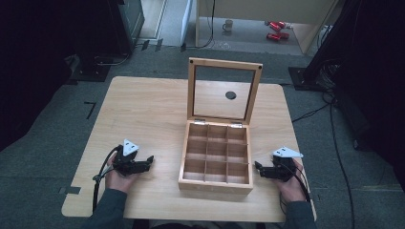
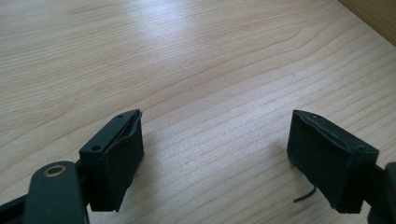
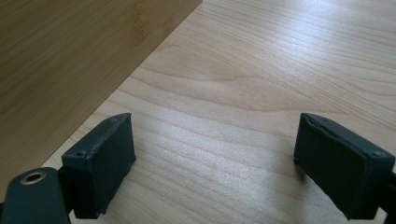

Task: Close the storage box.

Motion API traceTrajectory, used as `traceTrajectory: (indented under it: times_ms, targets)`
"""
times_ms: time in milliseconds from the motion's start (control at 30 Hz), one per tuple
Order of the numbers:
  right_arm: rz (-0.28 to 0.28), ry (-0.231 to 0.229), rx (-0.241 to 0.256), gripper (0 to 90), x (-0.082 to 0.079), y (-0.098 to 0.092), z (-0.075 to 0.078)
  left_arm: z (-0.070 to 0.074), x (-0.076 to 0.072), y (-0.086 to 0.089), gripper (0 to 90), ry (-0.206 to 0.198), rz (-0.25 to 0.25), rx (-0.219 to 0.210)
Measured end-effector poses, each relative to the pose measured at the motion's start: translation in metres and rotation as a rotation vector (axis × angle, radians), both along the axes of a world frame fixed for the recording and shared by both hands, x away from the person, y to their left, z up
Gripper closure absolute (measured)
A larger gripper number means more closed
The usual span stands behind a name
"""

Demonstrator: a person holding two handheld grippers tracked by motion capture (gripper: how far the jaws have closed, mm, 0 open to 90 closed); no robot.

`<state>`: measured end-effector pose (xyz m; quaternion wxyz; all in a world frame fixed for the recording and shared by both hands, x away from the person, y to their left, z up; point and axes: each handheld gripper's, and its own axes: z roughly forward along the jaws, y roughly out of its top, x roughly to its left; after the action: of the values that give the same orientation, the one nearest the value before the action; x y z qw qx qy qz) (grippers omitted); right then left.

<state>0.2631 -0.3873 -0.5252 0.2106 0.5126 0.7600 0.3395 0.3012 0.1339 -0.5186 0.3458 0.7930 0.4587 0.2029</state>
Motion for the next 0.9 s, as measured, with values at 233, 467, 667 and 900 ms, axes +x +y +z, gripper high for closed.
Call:
traceTrajectory:
  times_ms: [233, 467, 667, 900]
  targets:
    - [0.009, 0.003, 0.0, 11.7, 0.0, 0.0, 0.0, 0.0, -0.001, 0.002, 22.5, -0.005, -0.02, -0.002]
    - [0.006, 0.021, -0.008, 21.3, -0.001, 0.001, 0.004, 0.003, 0.001, 0.008, 33.3, -0.004, 0.017, 0.003]
    - [-0.013, 0.018, -0.062, 41.3, -0.005, 0.006, 0.013, 0.014, 0.003, 0.015, 39.0, -0.013, 0.043, -0.026]
    - [-0.012, -0.018, 0.008, 41.1, -0.008, 0.006, 0.038, 0.036, 0.005, 0.018, 39.4, -0.037, 0.019, -0.097]
